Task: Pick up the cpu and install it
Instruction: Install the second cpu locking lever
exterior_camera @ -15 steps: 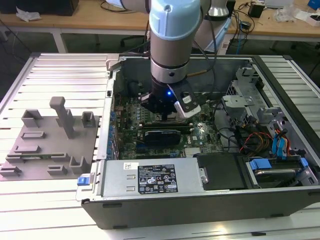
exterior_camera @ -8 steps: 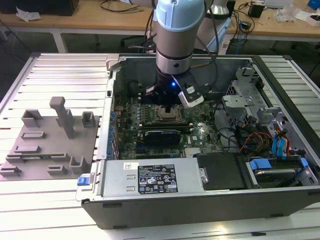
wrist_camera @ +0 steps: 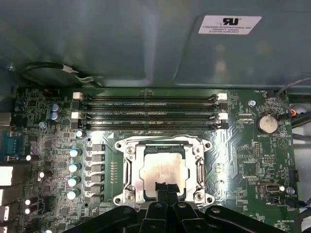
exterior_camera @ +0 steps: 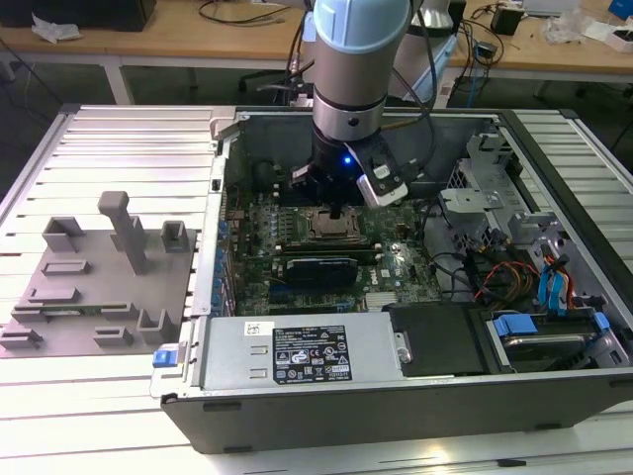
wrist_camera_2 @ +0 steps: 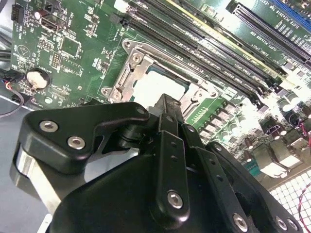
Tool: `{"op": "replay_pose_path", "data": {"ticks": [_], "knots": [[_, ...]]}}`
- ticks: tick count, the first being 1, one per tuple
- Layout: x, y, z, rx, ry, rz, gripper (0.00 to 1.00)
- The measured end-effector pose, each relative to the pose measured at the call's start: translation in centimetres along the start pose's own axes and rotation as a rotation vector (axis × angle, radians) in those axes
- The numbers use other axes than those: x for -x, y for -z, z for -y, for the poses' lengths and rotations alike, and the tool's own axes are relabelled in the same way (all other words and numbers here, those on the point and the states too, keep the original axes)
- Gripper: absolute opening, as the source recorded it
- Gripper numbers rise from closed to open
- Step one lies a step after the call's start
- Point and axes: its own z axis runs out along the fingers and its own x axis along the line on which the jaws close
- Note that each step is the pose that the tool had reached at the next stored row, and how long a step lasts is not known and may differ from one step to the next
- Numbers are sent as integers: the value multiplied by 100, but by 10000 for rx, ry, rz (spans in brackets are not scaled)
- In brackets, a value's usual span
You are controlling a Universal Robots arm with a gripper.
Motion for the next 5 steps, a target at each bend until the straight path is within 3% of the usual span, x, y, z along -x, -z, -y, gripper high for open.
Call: {"op": "replay_pose_path", "data": {"ticks": [5], "knots": [[0,0,0,-5,0,-1,11]]}}
